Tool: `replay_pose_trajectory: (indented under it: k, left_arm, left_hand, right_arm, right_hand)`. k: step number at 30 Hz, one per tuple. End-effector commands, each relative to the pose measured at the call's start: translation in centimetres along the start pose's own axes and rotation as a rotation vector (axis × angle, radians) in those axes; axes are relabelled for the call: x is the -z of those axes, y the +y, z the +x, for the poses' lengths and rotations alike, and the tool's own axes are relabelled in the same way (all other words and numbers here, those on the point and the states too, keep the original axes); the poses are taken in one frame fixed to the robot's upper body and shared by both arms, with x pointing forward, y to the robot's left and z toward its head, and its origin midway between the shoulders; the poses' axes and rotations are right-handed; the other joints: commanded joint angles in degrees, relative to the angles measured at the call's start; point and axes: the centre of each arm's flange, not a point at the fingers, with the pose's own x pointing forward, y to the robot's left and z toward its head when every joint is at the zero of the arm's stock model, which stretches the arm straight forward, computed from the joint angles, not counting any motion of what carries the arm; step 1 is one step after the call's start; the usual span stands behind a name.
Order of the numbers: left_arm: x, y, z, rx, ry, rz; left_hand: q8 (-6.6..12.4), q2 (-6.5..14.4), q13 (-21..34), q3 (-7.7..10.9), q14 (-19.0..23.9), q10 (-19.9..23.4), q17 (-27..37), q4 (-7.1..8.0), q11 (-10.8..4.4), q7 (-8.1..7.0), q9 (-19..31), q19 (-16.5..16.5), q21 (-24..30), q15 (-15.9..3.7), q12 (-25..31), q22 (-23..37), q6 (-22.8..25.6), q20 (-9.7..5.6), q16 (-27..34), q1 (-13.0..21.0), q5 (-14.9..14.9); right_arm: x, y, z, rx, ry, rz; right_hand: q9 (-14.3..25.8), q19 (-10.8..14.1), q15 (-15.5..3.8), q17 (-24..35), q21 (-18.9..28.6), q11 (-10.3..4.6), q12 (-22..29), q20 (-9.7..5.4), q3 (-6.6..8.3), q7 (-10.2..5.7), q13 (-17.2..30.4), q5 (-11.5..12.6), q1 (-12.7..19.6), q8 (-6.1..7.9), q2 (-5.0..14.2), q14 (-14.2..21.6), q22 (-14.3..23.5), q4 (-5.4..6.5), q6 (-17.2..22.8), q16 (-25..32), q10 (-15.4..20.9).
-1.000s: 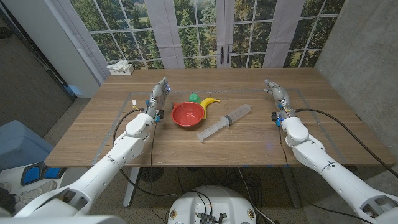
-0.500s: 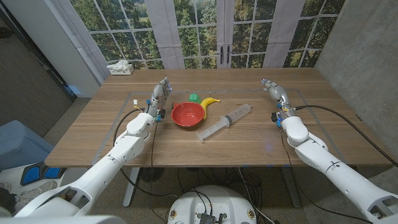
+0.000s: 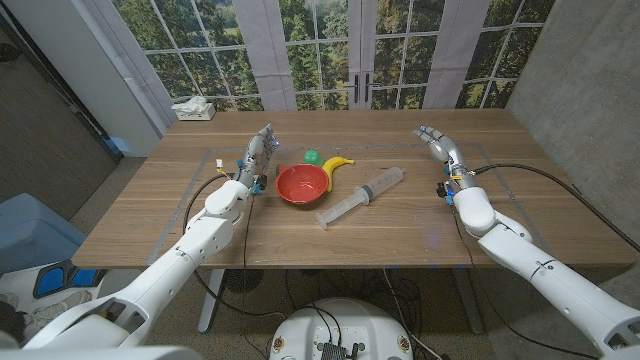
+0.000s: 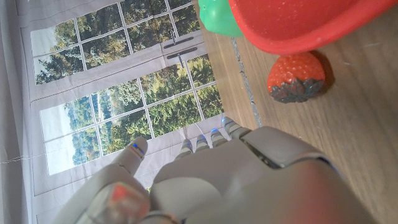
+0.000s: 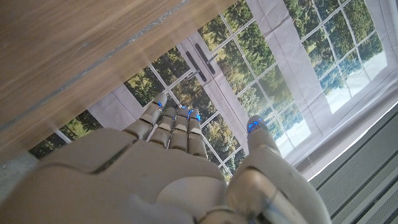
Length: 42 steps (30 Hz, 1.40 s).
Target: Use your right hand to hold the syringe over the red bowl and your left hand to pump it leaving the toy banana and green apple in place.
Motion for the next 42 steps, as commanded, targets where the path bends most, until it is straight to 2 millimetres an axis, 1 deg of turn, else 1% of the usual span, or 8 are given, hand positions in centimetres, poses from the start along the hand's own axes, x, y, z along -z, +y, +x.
replay_pose_trajectory:
  k: [1, 3, 7, 19, 25, 31, 38, 42]
  left_arm:
    - [-0.1, -0.2, 0.0, 0.006, -0.007, 0.001]
    - [-0.1, -0.2, 0.0, 0.006, -0.007, -0.001]
    - [0.0, -0.2, -0.2, 0.003, -0.002, -0.001]
    - [0.0, -0.2, -0.4, 0.000, -0.006, -0.002]
    - [0.1, -0.4, -0.4, 0.005, -0.006, -0.004]
    - [0.0, -0.5, -0.5, 0.004, -0.002, -0.009]
    - [0.0, -0.5, -0.8, 0.002, -0.002, -0.007]
    - [0.0, -0.4, -1.0, -0.004, -0.004, -0.009]
  left_hand:
    - [0.27, 3.8, 0.3, -0.01, -4.0, -2.5, 0.1, -0.32, 0.48, 0.13, 0.2, 0.2, 0.1, -2.53, 0.4, 0.1, -0.1, -5.16, 0.2, 0.6, 0.4]
    - [0.28, 3.8, 0.3, -0.02, -4.0, -2.5, 0.1, -0.32, 0.49, 0.16, 0.2, 0.2, 0.1, -2.52, 0.4, 0.1, 0.0, -5.19, 0.2, 0.6, 0.4]
    - [0.29, 3.8, 0.3, -0.05, -3.9, -2.4, 0.1, -0.33, 0.46, 0.24, 0.2, 0.2, 0.1, -2.50, 0.4, 0.1, 0.0, -5.20, 0.1, 0.6, 0.4]
    - [0.29, 3.7, 0.3, -0.12, -3.8, -2.3, 0.1, -0.39, 0.60, 0.29, 0.2, 0.3, 0.0, -2.48, 0.4, 0.1, 0.1, -5.18, 0.0, 0.6, 0.4]
    - [0.31, 3.7, 0.3, -0.15, -3.8, -2.2, 0.1, -0.42, 0.74, 0.39, 0.2, 0.3, 0.0, -2.42, 0.4, 0.1, 0.2, -5.15, 0.0, 0.6, 0.4]
    - [0.33, 3.7, 0.3, -0.18, -3.7, -2.2, 0.1, -0.46, 0.72, 0.46, 0.2, 0.3, -0.1, -2.42, 0.4, 0.1, 0.3, -5.18, 0.0, 0.5, 0.4]
    - [0.34, 3.5, 0.3, -0.35, -3.8, -2.1, 0.1, -0.51, 0.67, 0.61, 0.2, 0.3, -0.1, -2.54, 0.3, 0.1, 0.4, -5.29, -0.1, 0.5, 0.3]
    - [0.32, 3.4, 0.3, -0.41, -3.8, -2.1, 0.1, -0.50, 0.70, 0.62, 0.2, 0.4, -0.1, -2.50, 0.3, 0.1, 0.4, -5.16, -0.1, 0.4, 0.3]
  right_arm:
    - [-1.3, -0.5, -0.4, -0.031, -0.055, -0.154]
    - [-1.4, -0.6, -0.3, -0.049, -0.050, -0.169]
    - [-1.8, -0.7, -0.2, -0.066, -0.051, -0.206]
    - [-3.0, -0.8, -0.2, -0.147, -0.057, -0.313]
    - [-3.6, -0.7, -0.5, -0.182, -0.063, -0.355]
    - [-4.2, -0.5, -0.6, -0.221, -0.069, -0.368]
    - [-4.8, 0.1, -0.7, -0.265, -0.088, -0.408]
    - [-5.2, 0.3, -0.7, -0.290, -0.099, -0.426]
  right_hand:
    - [0.1, 1.9, -0.58, -1.0, -1.0, -0.04, 0.6, -0.25, 1.79, -0.66, -0.1, 1.2, 3.8, 0.71, 0.85, 0.7, 0.2, -1.48, 0.9, -0.5, 0.7]
    - [0.1, 2.8, -0.70, -1.4, -1.4, -0.44, 0.7, -0.29, 2.60, -0.63, -0.1, 1.7, 5.4, 0.85, 0.89, 1.2, 0.2, -1.79, 1.3, -0.6, 1.0]
    - [0.1, 3.3, -0.62, -1.6, -1.6, -0.40, 0.8, -0.17, 3.00, -0.66, -0.2, 1.9, 6.4, 0.84, 0.74, 1.7, 0.2, -1.85, 1.3, -0.6, 1.2]
    - [0.1, 4.6, -1.04, -1.8, -2.0, -0.53, 0.9, 0.32, 3.36, -1.15, -0.2, 2.2, 7.7, 0.83, 0.27, 2.6, 0.3, -1.65, 1.5, -0.5, 1.5]
    - [0.2, 5.5, -0.98, -1.8, -2.1, -0.55, 1.0, 0.70, 3.41, -1.76, -0.2, 2.3, 8.2, 0.97, 0.15, 3.2, 0.3, -1.42, 2.0, -0.3, 1.9]
    - [0.2, 6.2, -0.97, -1.7, -2.3, -0.80, 1.0, 0.71, 3.43, -1.11, -0.2, 2.4, 8.5, 0.72, 0.12, 3.4, 0.4, -1.27, 1.4, -0.2, 1.9]
    - [0.2, 6.3, -0.89, -1.7, -2.5, -0.86, 0.9, 0.73, 3.46, -1.06, -0.2, 2.5, 8.8, 0.68, 0.14, 3.5, 0.4, -1.21, 1.3, -0.2, 1.9]
    - [0.2, 6.9, -0.64, -1.6, -2.5, -0.96, 0.8, 1.25, 3.49, -0.94, -0.1, 2.6, 9.0, 0.47, 0.21, 3.6, 0.4, -1.12, 0.7, -0.1, 1.6]
